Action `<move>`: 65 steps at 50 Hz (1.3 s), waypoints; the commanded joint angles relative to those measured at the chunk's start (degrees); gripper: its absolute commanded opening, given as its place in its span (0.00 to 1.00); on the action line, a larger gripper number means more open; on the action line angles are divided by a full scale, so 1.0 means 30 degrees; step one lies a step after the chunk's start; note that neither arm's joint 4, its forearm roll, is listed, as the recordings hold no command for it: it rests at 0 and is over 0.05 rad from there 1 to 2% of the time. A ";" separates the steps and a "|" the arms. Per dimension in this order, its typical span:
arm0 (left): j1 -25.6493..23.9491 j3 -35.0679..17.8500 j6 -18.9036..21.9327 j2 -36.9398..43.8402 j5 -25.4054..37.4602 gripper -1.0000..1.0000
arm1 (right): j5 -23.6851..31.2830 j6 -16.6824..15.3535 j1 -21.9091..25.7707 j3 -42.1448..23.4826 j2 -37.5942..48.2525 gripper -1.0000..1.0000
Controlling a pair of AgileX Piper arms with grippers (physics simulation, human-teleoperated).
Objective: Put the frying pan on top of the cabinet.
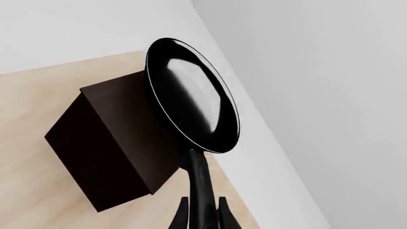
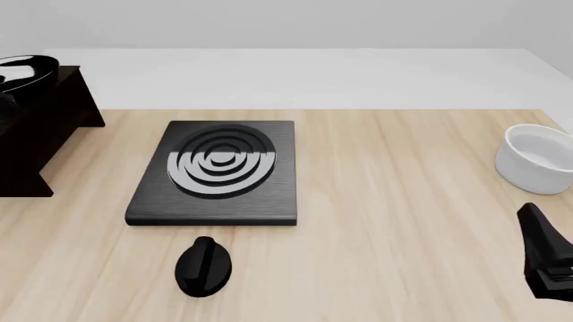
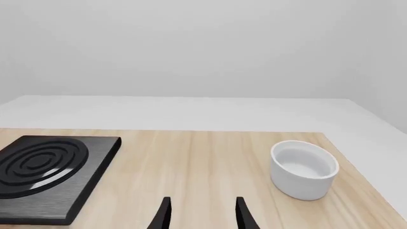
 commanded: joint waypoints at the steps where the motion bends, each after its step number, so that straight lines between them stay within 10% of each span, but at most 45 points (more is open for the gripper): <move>1: -0.0019 -0.0106 0.0092 -0.0067 -0.0333 0.00 | -0.0029 -0.0016 0.0002 0.0021 0.0010 1.00; 9: 0.0074 -0.0057 0.0544 -0.0411 -0.0208 0.00 | -0.0034 -0.0021 0.0011 0.0012 0.0023 1.00; 10: 0.0182 -0.0123 0.0667 -0.0364 -0.0038 1.00 | -0.0038 -0.0019 0.0011 0.0010 0.0032 1.00; 42: 0.0556 0.1119 0.0817 -0.1536 -0.0295 1.00 | -0.0014 -0.0130 0.0039 -0.0039 0.0111 1.00; 65: -0.0885 0.3739 0.0642 -0.8264 0.2128 1.00 | 0.0311 -0.0202 0.0087 -0.0017 -0.0379 1.00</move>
